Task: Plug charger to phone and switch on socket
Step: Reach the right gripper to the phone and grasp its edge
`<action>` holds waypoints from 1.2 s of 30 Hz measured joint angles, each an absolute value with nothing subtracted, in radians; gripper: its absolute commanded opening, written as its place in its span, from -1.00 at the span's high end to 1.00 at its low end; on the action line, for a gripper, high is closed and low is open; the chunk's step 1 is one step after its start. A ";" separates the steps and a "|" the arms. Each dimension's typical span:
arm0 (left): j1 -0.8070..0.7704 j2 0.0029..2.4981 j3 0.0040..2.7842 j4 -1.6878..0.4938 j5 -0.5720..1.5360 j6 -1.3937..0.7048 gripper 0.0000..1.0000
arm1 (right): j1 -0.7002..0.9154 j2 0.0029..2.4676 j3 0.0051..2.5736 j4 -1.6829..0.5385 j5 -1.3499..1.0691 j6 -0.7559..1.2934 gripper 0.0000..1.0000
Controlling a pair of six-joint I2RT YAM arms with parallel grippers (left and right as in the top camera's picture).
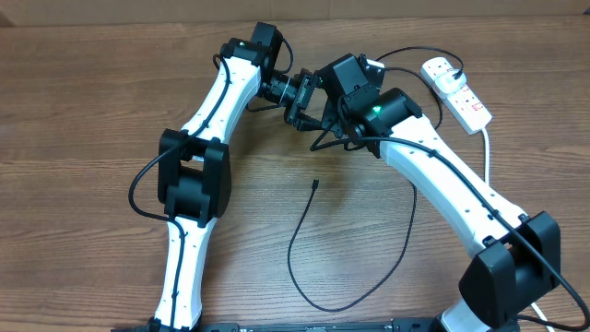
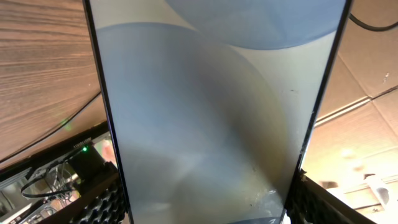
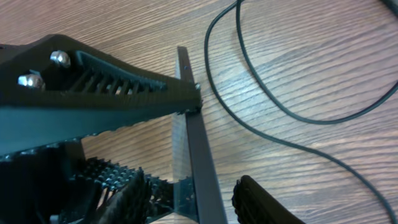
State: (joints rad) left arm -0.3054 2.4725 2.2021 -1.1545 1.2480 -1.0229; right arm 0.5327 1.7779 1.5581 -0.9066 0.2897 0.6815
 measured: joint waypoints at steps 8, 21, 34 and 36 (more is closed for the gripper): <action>-0.305 2.473 2.202 -1.154 1.240 -1.025 -0.40 | 0.532 1.778 1.558 -0.900 0.298 0.681 0.33; -0.305 2.473 2.202 -1.146 1.240 -1.041 -0.41 | 0.533 1.778 1.558 -0.893 0.292 0.682 0.65; -0.305 2.473 2.204 -1.120 1.245 -1.042 -0.44 | 0.532 1.779 1.558 -0.901 0.284 0.688 0.93; -0.305 2.473 2.206 -1.107 1.248 -1.042 -0.49 | 0.532 1.781 1.558 -0.902 0.280 0.688 0.93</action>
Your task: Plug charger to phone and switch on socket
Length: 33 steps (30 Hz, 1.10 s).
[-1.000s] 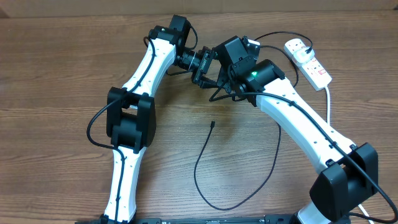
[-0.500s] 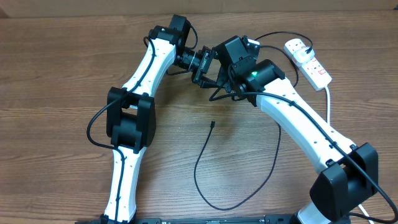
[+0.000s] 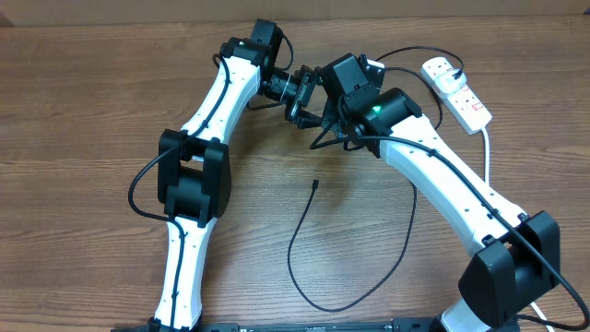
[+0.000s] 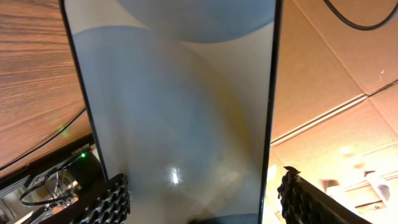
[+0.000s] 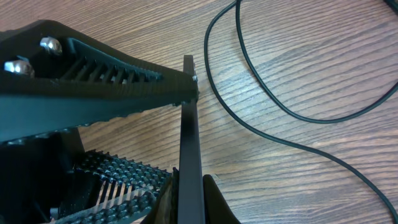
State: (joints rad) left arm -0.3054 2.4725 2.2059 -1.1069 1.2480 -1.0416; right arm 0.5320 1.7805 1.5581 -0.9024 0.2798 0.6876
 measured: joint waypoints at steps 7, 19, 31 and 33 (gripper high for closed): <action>-0.305 2.473 2.207 -1.014 1.253 -1.023 -0.59 | 0.524 1.781 1.558 -0.911 0.275 0.687 0.93; -0.282 2.450 2.255 -0.996 1.210 -0.863 -0.61 | 0.290 1.766 1.586 -0.986 0.236 0.687 0.93; -0.282 1.846 2.282 -1.402 0.462 -0.673 -0.59 | 0.084 1.765 1.589 -0.883 -0.263 0.688 0.93; -0.282 1.782 2.290 -1.492 0.341 -0.681 -0.57 | 0.084 1.765 1.589 -0.862 -0.332 0.711 0.93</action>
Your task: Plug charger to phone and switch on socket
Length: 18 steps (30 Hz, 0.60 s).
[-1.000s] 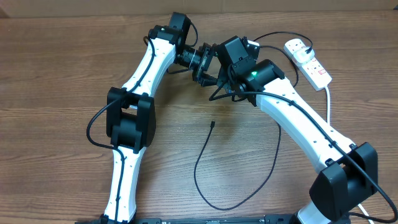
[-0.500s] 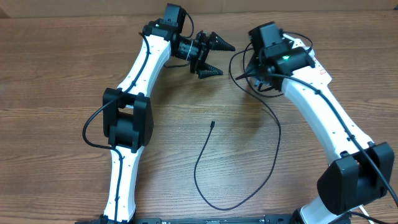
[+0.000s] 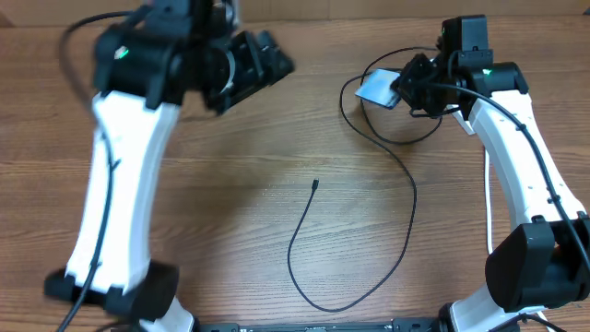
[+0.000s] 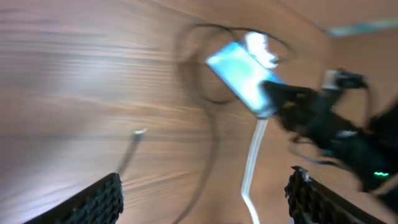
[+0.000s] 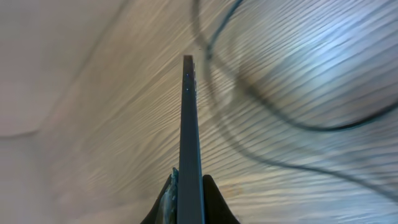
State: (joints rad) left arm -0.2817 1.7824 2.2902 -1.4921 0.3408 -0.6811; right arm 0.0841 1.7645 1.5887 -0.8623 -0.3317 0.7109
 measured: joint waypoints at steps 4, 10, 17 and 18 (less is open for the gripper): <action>-0.282 1.750 2.295 -1.673 0.156 -0.730 -0.54 | 0.085 1.765 1.589 -0.827 -0.489 0.761 0.93; -0.282 1.757 2.221 -1.618 0.098 -0.758 -1.00 | 0.085 1.765 1.589 -0.828 -0.678 0.782 0.93; -0.282 1.765 2.144 -1.422 0.212 -0.774 -1.00 | 0.100 1.765 1.589 -0.831 -0.753 0.829 0.93; -0.282 1.768 2.143 -1.392 0.241 -0.793 -0.98 | 0.107 1.765 1.589 -0.830 -0.758 0.861 0.93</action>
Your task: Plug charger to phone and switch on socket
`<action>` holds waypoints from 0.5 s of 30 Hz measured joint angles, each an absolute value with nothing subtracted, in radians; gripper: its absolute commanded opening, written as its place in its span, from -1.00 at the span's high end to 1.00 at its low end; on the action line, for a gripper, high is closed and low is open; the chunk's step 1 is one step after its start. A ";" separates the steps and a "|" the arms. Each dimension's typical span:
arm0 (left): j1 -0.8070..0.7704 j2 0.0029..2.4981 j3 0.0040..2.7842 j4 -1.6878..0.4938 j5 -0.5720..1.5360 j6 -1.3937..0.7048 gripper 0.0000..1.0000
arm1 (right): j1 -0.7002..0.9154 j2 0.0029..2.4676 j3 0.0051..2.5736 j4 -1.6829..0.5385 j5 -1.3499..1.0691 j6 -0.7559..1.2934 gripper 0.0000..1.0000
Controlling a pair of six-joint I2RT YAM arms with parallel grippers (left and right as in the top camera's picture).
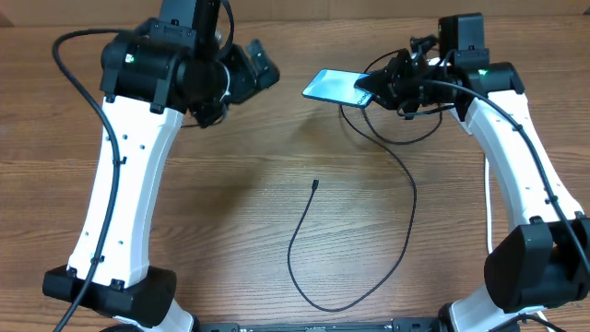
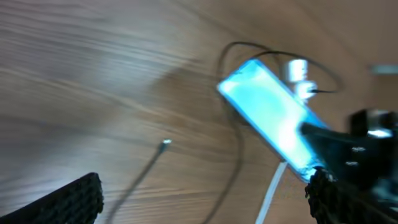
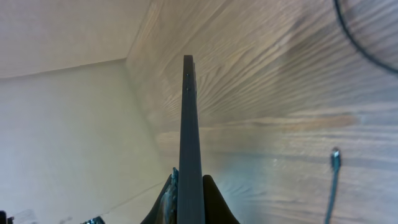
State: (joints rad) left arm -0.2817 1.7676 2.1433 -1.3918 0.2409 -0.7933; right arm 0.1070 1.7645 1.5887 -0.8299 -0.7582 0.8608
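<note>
The phone [image 1: 332, 88], screen up and lit blue, hangs above the back of the table with my right gripper [image 1: 373, 88] shut on its right end. It is edge-on in the right wrist view as a thin dark bar [image 3: 188, 118], pinched between the fingers [image 3: 209, 196]. The black charger cable [image 1: 304, 240] curls across the middle of the table, its free plug tip [image 1: 315, 184] lying bare. My left gripper [image 1: 261, 69] is raised at the back left, open and empty. It looks down on the phone [image 2: 273, 115] and the cable tip [image 2: 165, 144].
The white socket strip [image 2: 297, 70] shows blurred behind the phone in the left wrist view. In the overhead view my right arm covers it. A white lead [image 1: 487, 184] runs down the right side. The cable's far loop [image 1: 401, 138] lies under the phone.
My right gripper has swung the phone left and laid it flatter, screen up. My left gripper, still open and empty, has shifted slightly at the back left.
Both grippers met at the back middle, the left holding the phone and the right's fingers apart around its edge. Then the right was shut on the edge and the left's fingers stood wider than the phone. Later the arms were apart, the phone in the right.
</note>
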 measured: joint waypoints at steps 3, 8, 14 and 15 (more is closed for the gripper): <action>-0.282 1.772 2.143 -1.374 0.276 -0.895 -0.94 | 0.114 1.765 1.589 -0.829 -0.766 0.954 0.93; -0.295 1.823 2.143 -1.355 0.307 -1.113 -1.00 | 0.114 1.765 1.589 -0.780 -0.770 1.139 0.93; -0.336 1.960 2.136 -1.156 0.476 -1.334 -0.92 | 0.137 1.765 1.589 -0.772 -0.720 1.370 0.93; -0.339 1.980 2.136 -1.119 0.514 -1.364 -0.90 | 0.150 1.765 1.589 -0.772 -0.703 1.419 0.93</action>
